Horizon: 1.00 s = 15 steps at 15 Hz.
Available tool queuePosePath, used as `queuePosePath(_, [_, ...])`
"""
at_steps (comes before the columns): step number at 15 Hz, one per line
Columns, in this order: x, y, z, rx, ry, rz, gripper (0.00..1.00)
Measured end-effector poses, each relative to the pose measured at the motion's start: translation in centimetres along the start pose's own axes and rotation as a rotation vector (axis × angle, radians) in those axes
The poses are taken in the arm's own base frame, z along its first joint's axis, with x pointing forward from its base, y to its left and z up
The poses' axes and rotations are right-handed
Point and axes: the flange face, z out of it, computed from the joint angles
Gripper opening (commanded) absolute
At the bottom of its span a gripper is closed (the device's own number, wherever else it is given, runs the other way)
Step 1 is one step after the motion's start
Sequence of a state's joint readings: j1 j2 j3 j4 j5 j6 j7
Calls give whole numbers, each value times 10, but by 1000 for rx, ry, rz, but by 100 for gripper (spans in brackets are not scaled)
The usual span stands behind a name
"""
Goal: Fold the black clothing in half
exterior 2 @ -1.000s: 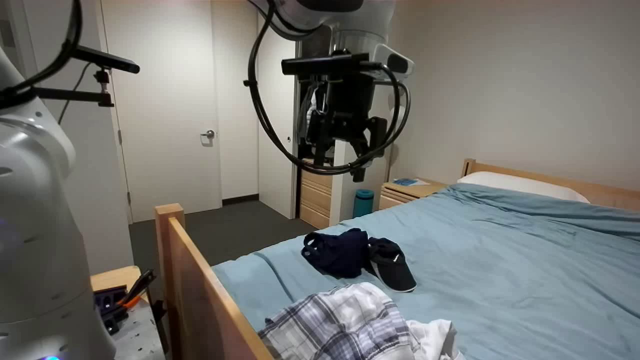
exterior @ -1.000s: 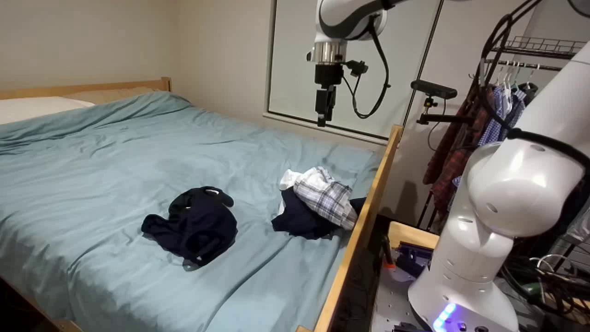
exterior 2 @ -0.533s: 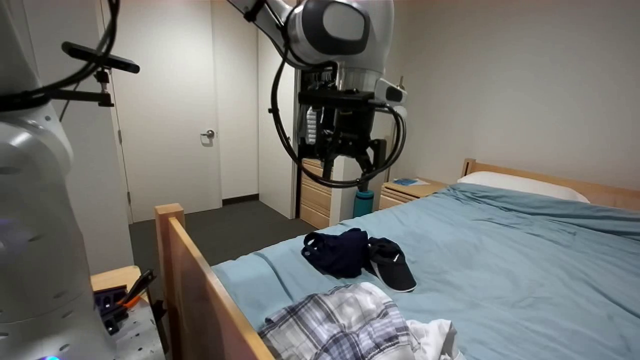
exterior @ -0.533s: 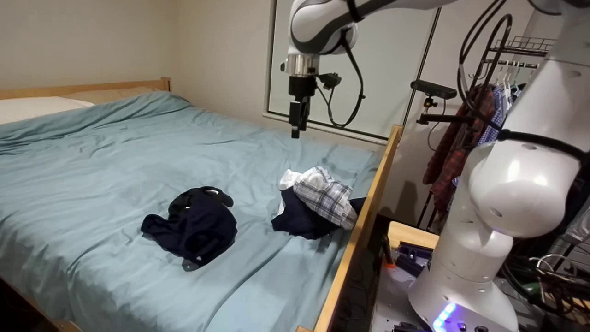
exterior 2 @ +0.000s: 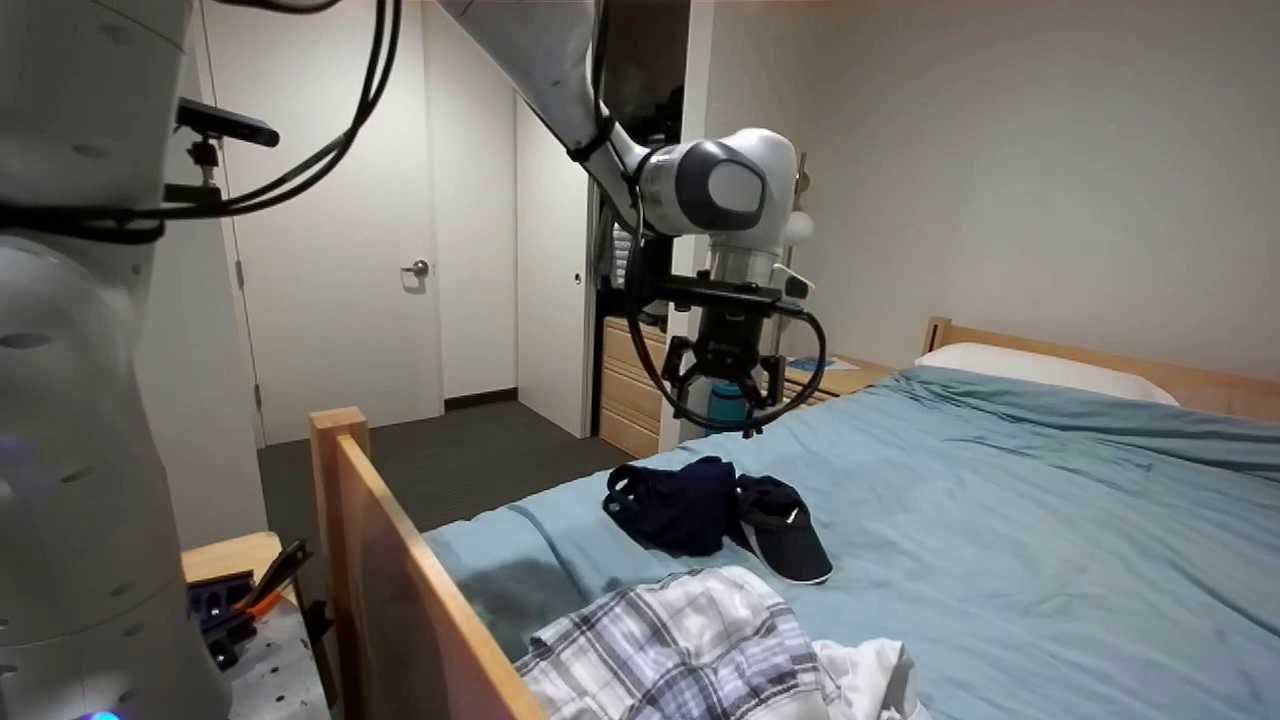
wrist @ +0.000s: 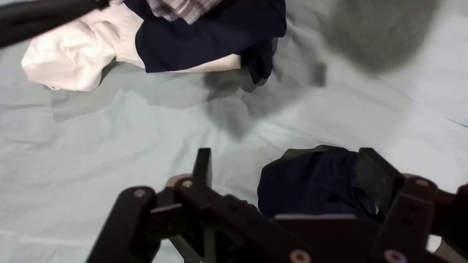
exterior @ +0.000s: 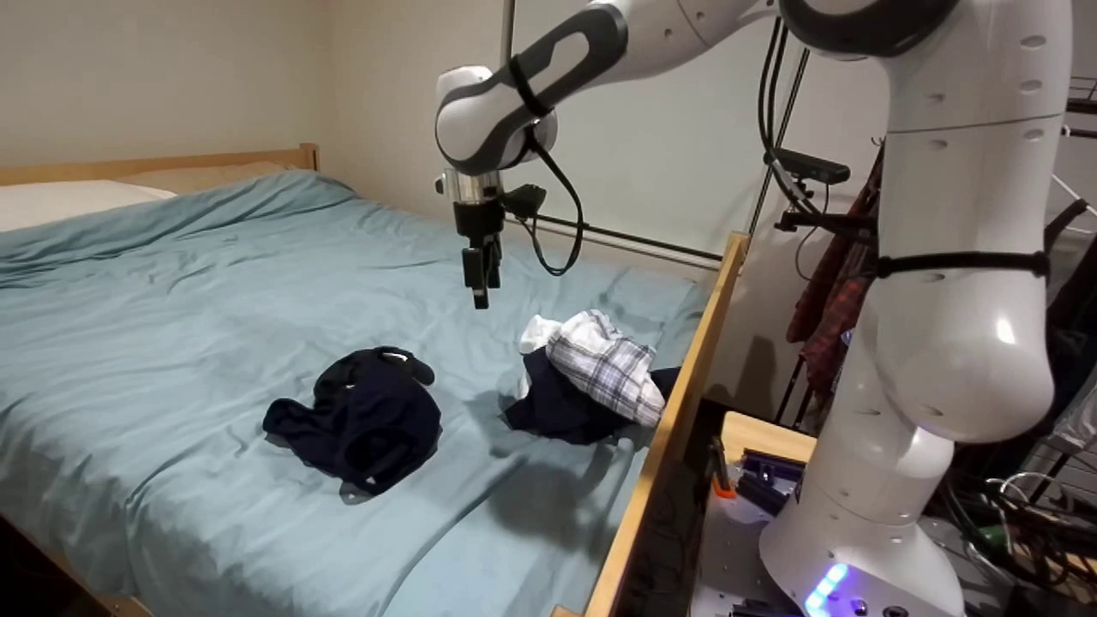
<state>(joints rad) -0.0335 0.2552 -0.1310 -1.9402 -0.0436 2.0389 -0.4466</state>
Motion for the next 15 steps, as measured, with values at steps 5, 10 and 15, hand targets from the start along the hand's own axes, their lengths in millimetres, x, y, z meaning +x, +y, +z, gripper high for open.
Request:
queuePosePath(5, [1,1,-4,1,8,-4,100])
queuePosePath(10, [38,-22,33,-9,43,-113,100])
queuePosePath(15, [102,-27,97,12,157,-115,100])
